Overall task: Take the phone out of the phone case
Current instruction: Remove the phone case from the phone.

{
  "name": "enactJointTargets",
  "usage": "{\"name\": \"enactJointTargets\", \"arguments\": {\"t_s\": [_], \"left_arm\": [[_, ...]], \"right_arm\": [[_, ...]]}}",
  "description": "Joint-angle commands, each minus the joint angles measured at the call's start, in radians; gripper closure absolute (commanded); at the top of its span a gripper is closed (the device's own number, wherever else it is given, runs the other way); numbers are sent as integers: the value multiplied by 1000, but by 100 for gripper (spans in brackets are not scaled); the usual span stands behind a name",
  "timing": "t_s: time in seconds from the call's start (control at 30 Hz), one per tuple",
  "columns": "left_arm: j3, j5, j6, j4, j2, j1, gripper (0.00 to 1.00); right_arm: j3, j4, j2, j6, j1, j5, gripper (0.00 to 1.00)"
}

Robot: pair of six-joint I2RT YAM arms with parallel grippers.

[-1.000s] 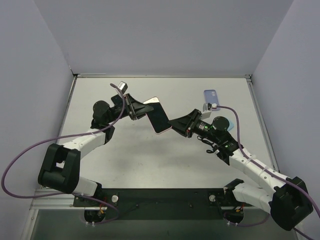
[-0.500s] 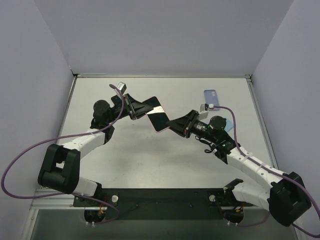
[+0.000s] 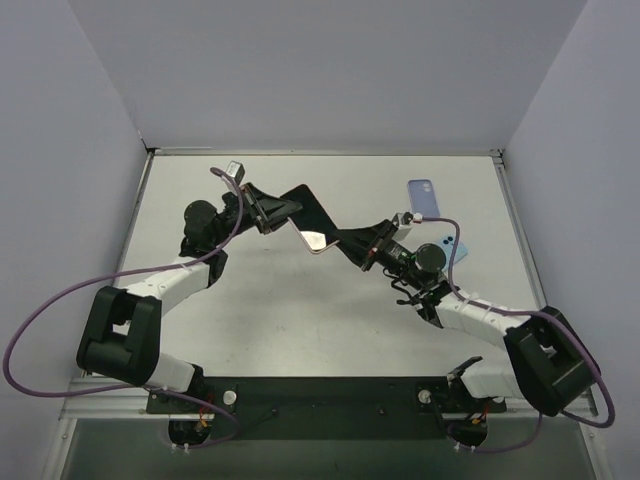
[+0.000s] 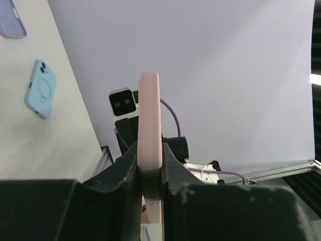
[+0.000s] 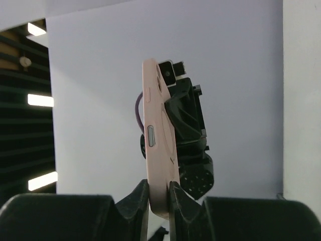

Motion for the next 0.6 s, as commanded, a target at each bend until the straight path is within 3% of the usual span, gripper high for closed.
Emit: {"name": "enactJointTargets", "arguments": {"t_s": [0.0, 0.2, 0.57], "left_arm": [[42, -99, -119, 454, -13, -15, 100], [61, -206, -260, 720, 76, -24, 100], [182, -356, -277, 699, 59, -50, 100]], "right_arm": [[11, 456, 183, 303, -9, 206, 100], [105, 455, 248, 334, 14, 265, 100], [258, 451, 271, 428, 55, 437, 100]]}}
